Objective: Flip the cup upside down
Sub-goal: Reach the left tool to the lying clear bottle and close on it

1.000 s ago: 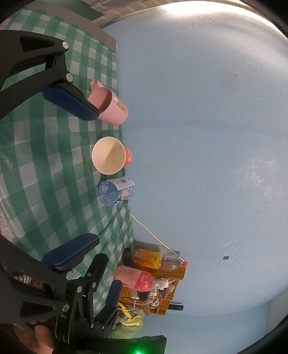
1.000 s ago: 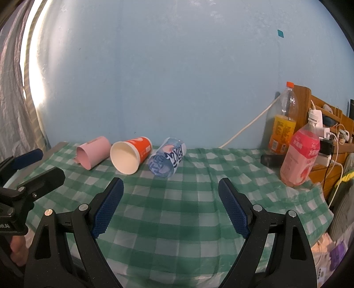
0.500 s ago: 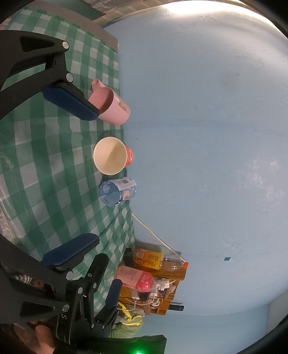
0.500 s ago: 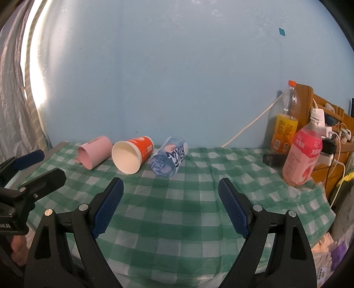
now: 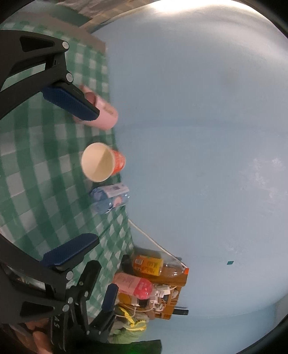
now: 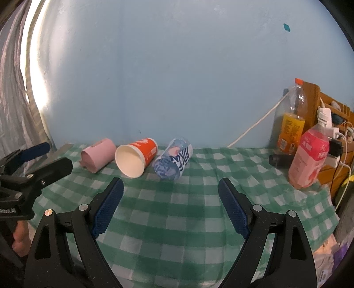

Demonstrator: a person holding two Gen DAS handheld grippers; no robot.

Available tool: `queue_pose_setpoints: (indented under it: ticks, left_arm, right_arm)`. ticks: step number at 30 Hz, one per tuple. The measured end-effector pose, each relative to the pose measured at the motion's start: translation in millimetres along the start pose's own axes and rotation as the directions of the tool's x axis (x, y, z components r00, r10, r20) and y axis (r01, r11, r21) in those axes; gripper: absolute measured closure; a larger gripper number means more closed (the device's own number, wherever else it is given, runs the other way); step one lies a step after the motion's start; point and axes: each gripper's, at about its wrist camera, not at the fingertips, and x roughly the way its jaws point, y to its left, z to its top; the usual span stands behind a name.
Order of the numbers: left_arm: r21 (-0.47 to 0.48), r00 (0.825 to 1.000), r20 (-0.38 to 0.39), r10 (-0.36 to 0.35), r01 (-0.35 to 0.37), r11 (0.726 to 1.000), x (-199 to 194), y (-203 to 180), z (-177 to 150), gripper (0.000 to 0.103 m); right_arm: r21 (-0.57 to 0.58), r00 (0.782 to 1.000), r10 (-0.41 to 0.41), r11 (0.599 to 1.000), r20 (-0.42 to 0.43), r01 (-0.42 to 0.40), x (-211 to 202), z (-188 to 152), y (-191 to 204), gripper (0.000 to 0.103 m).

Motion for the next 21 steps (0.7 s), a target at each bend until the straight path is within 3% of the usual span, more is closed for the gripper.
queue_pose_setpoints:
  ticks: [6,11,18,21]
  left_arm:
    - [0.054,0.994,-0.104,-0.026,0.032,0.998,29,-8,30,0.000]
    - [0.076,0.977,-0.211,-0.028,0.045,0.996,66,-15,50,0.000]
    - [0.022,0.937,-0.345,-0.060,0.072,0.997,125,-23,68,0.000]
    - [-0.008,0.906,-0.418,-0.068,0.072,0.997,158,-26,67,0.000]
  right_arm:
    - [0.091,0.995,0.080,0.993,-0.058,-0.074,20,25,-23,0.017]
    - [0.242,0.974,0.164,0.963,-0.155,-0.123,54,43,-53,0.017]
    - [0.427,0.940,0.227,0.899,-0.256,-0.100,103,60,-98,0.017]
    - [0.477,0.923,0.249,0.875,-0.293,-0.085,119,60,-112,0.017]
